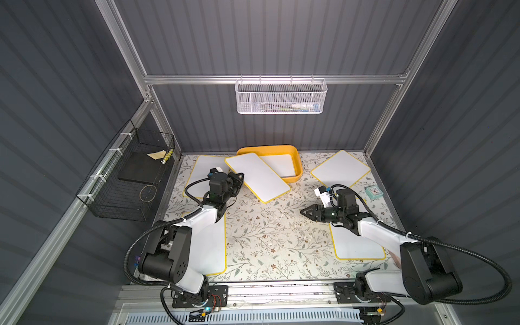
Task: Put the whiteboard into the storage box
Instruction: Place the whiteboard in the storage box.
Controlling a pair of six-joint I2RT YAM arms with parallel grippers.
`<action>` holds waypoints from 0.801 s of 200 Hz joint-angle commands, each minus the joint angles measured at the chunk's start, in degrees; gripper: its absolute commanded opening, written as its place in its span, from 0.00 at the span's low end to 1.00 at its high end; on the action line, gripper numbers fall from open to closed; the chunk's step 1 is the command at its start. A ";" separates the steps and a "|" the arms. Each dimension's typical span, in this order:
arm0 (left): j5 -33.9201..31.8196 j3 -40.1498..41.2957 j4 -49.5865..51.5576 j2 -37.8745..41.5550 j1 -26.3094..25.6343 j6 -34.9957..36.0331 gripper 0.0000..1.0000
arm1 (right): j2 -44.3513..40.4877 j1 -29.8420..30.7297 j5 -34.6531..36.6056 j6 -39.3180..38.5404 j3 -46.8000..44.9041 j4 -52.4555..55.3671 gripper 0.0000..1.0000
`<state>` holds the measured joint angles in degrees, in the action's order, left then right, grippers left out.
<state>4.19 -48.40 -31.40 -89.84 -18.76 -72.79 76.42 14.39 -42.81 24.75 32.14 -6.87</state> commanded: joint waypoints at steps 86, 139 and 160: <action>-20.30 -17.18 -3.00 -13.66 -5.90 -11.54 0.00 | 4.50 4.36 3.66 -0.28 -0.43 -6.49 0.56; -28.06 -22.92 6.09 -17.71 -8.41 -17.29 0.00 | 5.84 5.49 4.20 -1.25 1.00 -5.26 0.56; -31.48 -26.48 10.28 -19.28 -9.82 -16.72 0.00 | 5.82 5.56 4.41 -1.38 1.06 -4.99 0.56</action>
<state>-21.30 -69.45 -22.55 -108.47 -27.09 -87.37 81.97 19.73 -38.96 24.36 31.92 -12.34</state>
